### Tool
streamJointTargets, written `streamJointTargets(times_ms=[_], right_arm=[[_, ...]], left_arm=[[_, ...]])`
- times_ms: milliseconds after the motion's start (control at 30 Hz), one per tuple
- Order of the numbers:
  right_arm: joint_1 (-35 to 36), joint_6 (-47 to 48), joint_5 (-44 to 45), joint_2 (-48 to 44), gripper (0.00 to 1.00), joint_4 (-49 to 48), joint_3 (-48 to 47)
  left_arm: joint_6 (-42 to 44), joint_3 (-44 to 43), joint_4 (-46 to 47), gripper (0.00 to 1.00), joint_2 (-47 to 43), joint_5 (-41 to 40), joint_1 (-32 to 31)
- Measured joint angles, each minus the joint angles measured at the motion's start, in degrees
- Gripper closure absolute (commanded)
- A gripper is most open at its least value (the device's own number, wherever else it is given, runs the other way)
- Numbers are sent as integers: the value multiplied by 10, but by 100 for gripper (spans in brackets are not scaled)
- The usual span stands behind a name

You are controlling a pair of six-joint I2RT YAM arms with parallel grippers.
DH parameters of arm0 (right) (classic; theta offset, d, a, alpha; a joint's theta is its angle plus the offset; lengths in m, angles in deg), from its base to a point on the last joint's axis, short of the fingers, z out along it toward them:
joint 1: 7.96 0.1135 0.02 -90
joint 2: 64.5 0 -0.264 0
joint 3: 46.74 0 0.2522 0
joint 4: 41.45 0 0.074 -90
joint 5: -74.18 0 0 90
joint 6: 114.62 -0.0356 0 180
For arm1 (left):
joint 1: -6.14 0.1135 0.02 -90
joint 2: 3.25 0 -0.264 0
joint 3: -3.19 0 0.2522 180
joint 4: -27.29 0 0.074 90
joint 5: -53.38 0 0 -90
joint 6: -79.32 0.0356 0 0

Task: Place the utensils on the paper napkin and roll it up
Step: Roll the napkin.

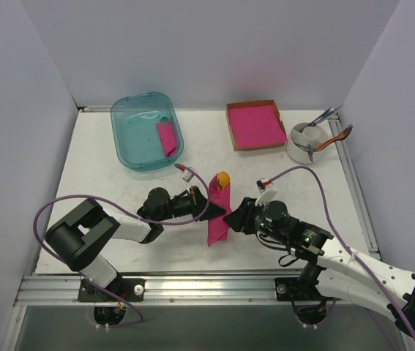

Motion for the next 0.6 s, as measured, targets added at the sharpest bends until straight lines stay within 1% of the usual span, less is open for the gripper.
streamJointTargets(times_ms=[167,333,600], right_arm=[[0,0,-9,-7,65,-19,7],[0,-2,-14,-17,62,-30,14],[0,-9,-15,-20,59,-42,30]], left_arm=[[4,0,-16,98,-9,-1,-5],[3,0,-25,98,-14,-1,-10],[8,0,-55,98,-52,-2,-11]])
